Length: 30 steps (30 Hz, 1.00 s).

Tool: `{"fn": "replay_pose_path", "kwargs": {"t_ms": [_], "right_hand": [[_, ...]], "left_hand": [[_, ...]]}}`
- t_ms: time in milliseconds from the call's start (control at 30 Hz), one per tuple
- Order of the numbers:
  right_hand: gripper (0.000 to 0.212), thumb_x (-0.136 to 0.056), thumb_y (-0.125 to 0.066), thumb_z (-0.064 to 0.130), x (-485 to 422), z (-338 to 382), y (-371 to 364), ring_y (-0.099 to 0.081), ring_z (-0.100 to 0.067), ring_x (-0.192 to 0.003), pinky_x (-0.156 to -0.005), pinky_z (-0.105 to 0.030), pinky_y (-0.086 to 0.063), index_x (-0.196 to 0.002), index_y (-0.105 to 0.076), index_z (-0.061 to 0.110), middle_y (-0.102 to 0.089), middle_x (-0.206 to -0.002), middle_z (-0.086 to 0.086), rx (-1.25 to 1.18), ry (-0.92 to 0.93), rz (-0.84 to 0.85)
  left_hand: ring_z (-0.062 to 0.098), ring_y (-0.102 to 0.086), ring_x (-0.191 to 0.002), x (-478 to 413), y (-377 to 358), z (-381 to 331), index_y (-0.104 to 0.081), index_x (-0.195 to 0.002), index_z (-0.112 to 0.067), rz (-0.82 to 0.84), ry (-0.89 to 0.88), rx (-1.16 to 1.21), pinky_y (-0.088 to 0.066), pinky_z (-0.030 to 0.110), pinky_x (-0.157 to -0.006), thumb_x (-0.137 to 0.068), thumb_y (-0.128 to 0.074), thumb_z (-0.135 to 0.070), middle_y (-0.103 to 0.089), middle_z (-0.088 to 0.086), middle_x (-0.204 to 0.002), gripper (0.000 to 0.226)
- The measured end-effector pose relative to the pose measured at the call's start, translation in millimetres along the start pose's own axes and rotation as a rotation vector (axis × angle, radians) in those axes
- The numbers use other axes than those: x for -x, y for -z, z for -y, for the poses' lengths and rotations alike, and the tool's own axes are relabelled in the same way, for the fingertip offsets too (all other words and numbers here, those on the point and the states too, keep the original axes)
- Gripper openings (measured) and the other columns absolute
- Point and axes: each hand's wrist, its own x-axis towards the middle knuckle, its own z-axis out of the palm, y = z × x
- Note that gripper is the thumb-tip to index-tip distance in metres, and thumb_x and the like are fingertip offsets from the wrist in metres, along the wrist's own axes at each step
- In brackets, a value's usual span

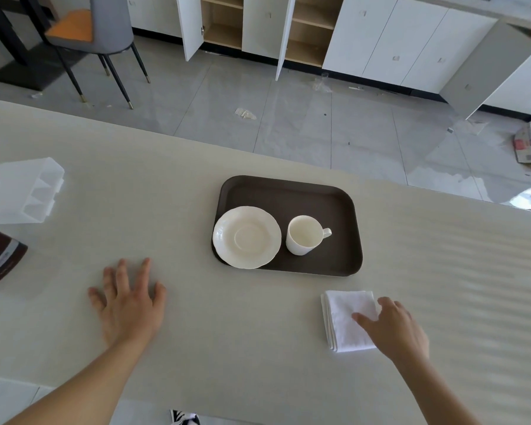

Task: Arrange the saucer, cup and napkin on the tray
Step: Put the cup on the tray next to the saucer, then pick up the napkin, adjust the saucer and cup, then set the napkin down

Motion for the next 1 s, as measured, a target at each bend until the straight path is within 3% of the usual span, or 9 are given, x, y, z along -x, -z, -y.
{"fn": "replay_pose_path", "kwargs": {"t_ms": [100, 233, 367, 600, 800, 1000], "right_hand": [[0.052, -0.081, -0.063, 0.061, 3.1, 2.5, -3.4, -0.057, -0.023, -0.088, -0.067, -0.033, -0.043, -0.113, -0.056, 0.021, -0.052, -0.090, 0.005, -0.012, -0.035, 0.015], [0.050, -0.073, -0.070, 0.062, -0.1, 4.7, -0.8, -0.057, -0.019, -0.074, -0.055, -0.030, -0.040, -0.097, -0.049, 0.024, -0.057, -0.081, 0.009, -0.076, -0.100, 0.047], [0.043, -0.071, -0.075, 0.059, -7.0, 3.2, -2.8, -0.062, -0.015, -0.065, -0.052, -0.028, -0.044, -0.082, -0.058, 0.022, -0.065, -0.074, 0.005, -0.135, -0.111, 0.088], [0.032, -0.075, -0.077, 0.045, -0.5, 9.3, -2.8, -0.060, -0.015, -0.060, -0.049, -0.028, -0.041, -0.074, -0.055, 0.022, -0.064, -0.068, 0.004, -0.214, -0.029, 0.010], [0.030, -0.075, -0.080, 0.026, 1.7, 17.8, 24.0, -0.054, -0.024, -0.057, -0.052, -0.033, -0.038, -0.071, -0.054, 0.013, -0.060, -0.065, -0.007, -0.507, 0.048, -0.032], [0.026, -0.076, -0.079, 0.024, -20.7, 31.1, 72.4, -0.058, -0.025, -0.064, -0.053, -0.033, -0.041, -0.074, -0.055, 0.016, -0.063, -0.072, -0.006, -0.599, 0.088, -0.213]], "left_hand": [[0.040, -0.016, -0.147, 0.4, -0.2, 0.3, -0.041, -0.147, -0.029, -0.001, -0.001, 0.003, -0.006, 0.061, -0.117, -0.084, -0.032, -0.050, -0.030, 0.017, -0.158, 0.067], [0.040, -0.016, -0.147, -0.2, -0.6, 1.2, -0.040, -0.147, -0.030, 0.000, -0.005, 0.006, -0.005, 0.061, -0.117, -0.085, -0.031, -0.051, -0.029, 0.016, -0.159, 0.067], [0.040, -0.017, -0.147, -1.1, -1.3, 0.8, -0.041, -0.147, -0.029, -0.001, -0.008, 0.007, -0.006, 0.061, -0.117, -0.085, -0.032, -0.052, -0.030, 0.017, -0.158, 0.066], [0.041, -0.017, -0.147, -1.4, -4.1, 3.5, -0.041, -0.147, -0.030, -0.006, -0.010, -0.003, -0.006, 0.061, -0.116, -0.085, -0.032, -0.052, -0.030, 0.017, -0.158, 0.066], [0.039, -0.018, -0.147, -2.7, -8.6, 5.3, -0.039, -0.147, -0.031, -0.013, -0.013, -0.014, -0.008, 0.060, -0.116, -0.086, -0.031, -0.052, -0.031, 0.016, -0.157, 0.065], [0.039, -0.018, -0.147, -3.1, -9.5, 7.0, -0.039, -0.146, -0.033, -0.018, -0.011, -0.012, -0.009, 0.060, -0.116, -0.085, -0.032, -0.052, -0.031, 0.015, -0.157, 0.064]]}}
